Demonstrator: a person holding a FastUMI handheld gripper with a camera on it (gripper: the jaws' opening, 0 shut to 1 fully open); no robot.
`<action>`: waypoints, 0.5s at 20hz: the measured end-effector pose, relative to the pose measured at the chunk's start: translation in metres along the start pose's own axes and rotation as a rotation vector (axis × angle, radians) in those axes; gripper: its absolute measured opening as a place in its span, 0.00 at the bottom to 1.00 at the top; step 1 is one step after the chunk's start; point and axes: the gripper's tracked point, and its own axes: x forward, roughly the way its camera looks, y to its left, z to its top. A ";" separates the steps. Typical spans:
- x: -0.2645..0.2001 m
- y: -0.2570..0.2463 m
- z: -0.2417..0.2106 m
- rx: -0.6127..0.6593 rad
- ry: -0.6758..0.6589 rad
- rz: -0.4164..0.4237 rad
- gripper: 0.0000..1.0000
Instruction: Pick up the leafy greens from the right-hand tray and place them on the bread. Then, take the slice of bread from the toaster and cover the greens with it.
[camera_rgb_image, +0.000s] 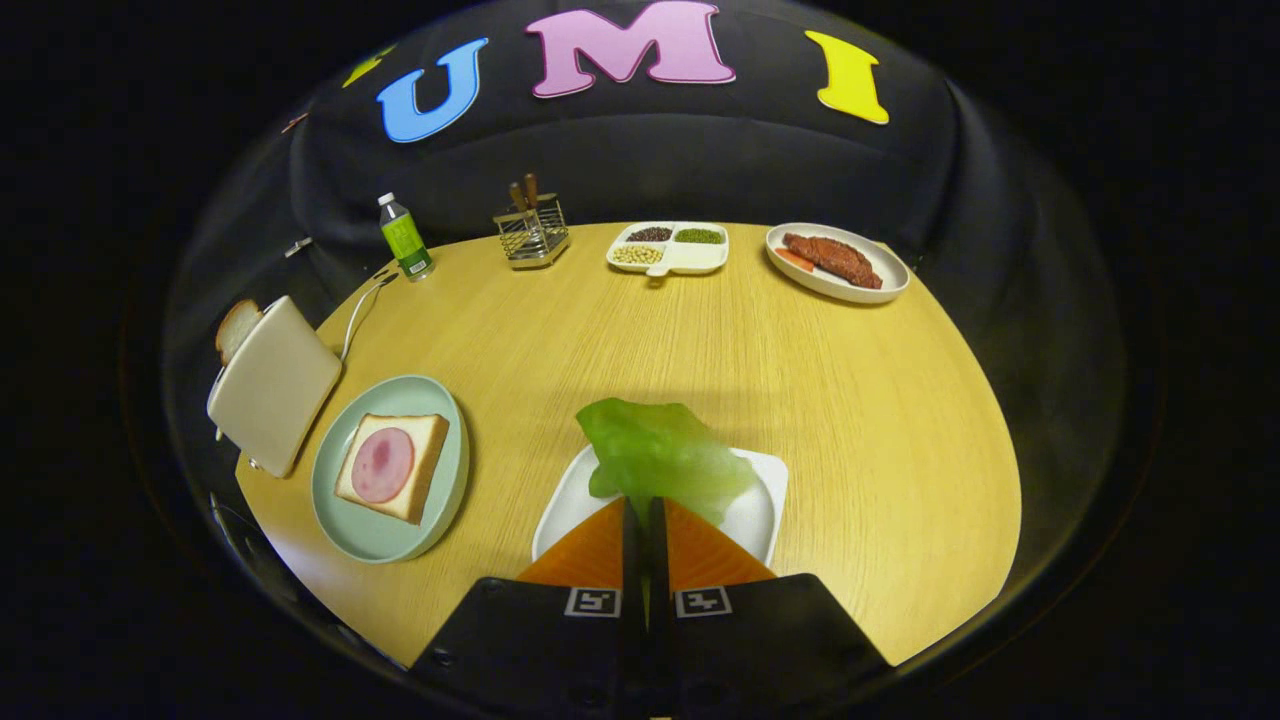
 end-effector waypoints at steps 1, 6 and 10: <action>-0.007 0.005 0.001 -0.010 0.004 0.002 0.05; -0.038 0.040 0.024 0.026 -0.030 0.015 0.05; -0.051 0.075 0.051 0.014 -0.068 0.032 0.05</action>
